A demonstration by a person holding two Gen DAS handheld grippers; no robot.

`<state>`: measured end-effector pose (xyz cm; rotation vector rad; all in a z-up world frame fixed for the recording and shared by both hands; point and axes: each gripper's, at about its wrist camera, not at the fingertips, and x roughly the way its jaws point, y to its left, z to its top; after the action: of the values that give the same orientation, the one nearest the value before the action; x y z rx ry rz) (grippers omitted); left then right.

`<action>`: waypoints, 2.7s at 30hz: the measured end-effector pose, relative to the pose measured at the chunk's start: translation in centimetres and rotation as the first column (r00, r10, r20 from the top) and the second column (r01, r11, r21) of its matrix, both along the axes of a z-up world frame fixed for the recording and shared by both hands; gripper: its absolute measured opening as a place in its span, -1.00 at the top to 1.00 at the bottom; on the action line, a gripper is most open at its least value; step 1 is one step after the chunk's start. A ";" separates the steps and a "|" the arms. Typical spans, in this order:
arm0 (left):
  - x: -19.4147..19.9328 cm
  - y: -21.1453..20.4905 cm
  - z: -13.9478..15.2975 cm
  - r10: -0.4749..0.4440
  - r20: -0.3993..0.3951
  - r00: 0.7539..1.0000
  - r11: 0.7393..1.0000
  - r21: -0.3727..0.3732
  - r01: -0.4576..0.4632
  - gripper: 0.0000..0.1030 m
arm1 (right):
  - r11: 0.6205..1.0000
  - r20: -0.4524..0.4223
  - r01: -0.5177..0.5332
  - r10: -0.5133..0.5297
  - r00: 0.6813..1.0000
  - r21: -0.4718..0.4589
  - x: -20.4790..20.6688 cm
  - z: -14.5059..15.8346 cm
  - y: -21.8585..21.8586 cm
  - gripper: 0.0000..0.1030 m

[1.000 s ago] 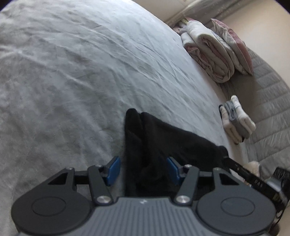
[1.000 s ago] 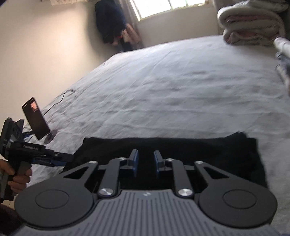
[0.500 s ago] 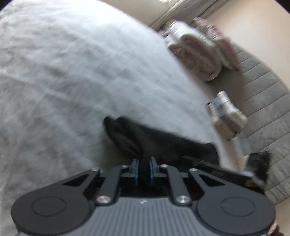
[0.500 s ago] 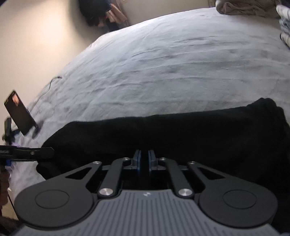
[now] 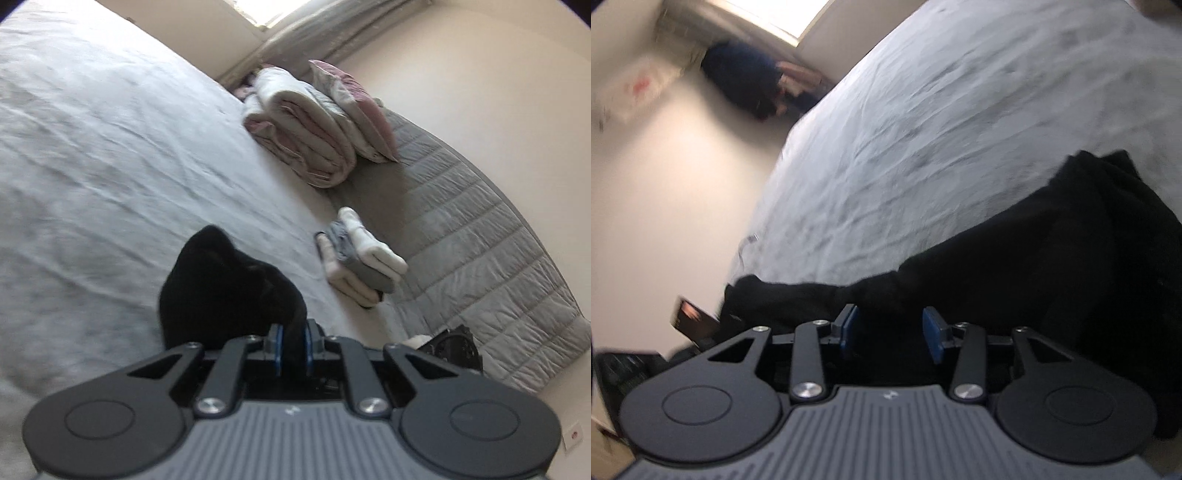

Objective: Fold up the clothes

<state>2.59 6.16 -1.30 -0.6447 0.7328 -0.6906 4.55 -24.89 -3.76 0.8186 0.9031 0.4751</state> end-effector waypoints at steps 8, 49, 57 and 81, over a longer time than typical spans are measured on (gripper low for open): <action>1.4 -3.9 -2.1 -0.041 -0.062 0.997 0.999 0.022 0.043 0.77 | 0.980 -0.093 0.116 -0.102 0.990 0.160 0.0 -1.4 -3.4 0.14; 0.8 -4.1 -1.5 0.096 0.068 0.993 0.957 0.268 -0.111 0.51 | 0.994 0.162 0.105 -0.099 0.982 -0.026 -1.6 5.5 -4.4 0.72; 0.6 -6.7 -2.1 0.035 0.068 0.997 0.959 0.279 -0.053 0.51 | 0.980 -0.022 0.195 -0.195 0.981 0.024 -2.3 3.0 -7.9 0.72; 0.1 -8.6 -1.6 0.095 0.158 0.983 0.918 0.367 -0.148 0.48 | 0.896 0.261 0.285 -0.202 0.944 -0.339 -5.0 4.4 -8.4 0.30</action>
<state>2.74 -2.47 -2.93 -0.2822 0.6681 -0.4553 -0.41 -33.34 0.66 0.5076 0.6447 0.1570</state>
